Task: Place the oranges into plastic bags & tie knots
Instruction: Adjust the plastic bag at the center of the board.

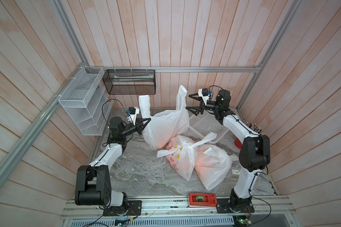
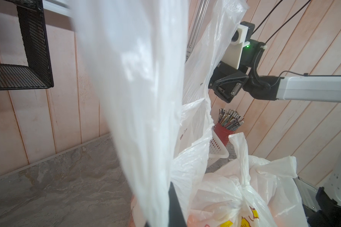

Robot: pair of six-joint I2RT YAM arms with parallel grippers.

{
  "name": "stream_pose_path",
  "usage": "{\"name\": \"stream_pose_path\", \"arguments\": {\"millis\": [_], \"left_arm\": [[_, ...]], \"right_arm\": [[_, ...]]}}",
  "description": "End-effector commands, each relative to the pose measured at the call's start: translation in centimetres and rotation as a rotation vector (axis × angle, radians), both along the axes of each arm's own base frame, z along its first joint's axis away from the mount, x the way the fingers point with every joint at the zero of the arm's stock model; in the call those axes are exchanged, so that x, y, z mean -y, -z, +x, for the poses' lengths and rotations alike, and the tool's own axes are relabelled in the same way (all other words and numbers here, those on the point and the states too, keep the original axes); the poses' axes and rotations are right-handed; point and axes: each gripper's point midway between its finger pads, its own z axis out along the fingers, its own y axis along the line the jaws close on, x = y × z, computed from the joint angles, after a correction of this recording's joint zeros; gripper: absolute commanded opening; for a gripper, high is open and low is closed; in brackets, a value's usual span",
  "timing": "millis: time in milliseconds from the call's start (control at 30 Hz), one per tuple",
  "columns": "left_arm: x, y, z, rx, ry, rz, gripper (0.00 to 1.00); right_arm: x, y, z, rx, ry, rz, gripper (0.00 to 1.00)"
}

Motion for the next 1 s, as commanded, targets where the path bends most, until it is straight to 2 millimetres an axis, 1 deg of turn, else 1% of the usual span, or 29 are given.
{"name": "stream_pose_path", "arguments": {"millis": [0,133,333,433,533,600,733,867,967], "left_arm": [[0.0,-0.8,0.3,0.027,0.021,0.007,0.00],[0.0,-0.6,0.5,0.023,0.019,0.009,0.00],[-0.1,-0.6,0.7,0.021,0.014,0.007,0.00],[-0.2,-0.7,0.7,0.023,0.015,0.006,0.00],[-0.2,-0.7,0.7,0.025,0.016,0.007,0.00],[-0.2,-0.8,0.6,0.025,0.017,0.006,0.00],[-0.2,-0.8,0.6,0.025,0.018,0.004,0.00],[-0.2,-0.9,0.5,0.025,0.015,0.003,0.00],[-0.2,-0.9,0.5,0.024,0.014,0.004,0.00]], "right_arm": [[-1.4,-0.2,-0.2,0.027,-0.072,0.004,0.91],[-3.0,0.1,-0.2,0.017,-0.125,0.010,0.87],[-5.8,1.0,-0.2,-0.008,-0.182,0.010,0.82],[-6.9,1.3,-0.4,-0.018,-0.205,0.015,0.82],[-7.9,1.5,-0.3,-0.027,-0.213,0.020,0.91],[-8.5,1.4,-0.2,-0.032,-0.216,0.025,0.94],[-9.2,0.9,0.3,-0.050,-0.205,0.036,0.99],[-9.1,0.2,0.7,-0.070,-0.187,0.055,0.98],[-9.0,-0.3,0.2,-0.099,-0.211,0.063,0.98]]}}
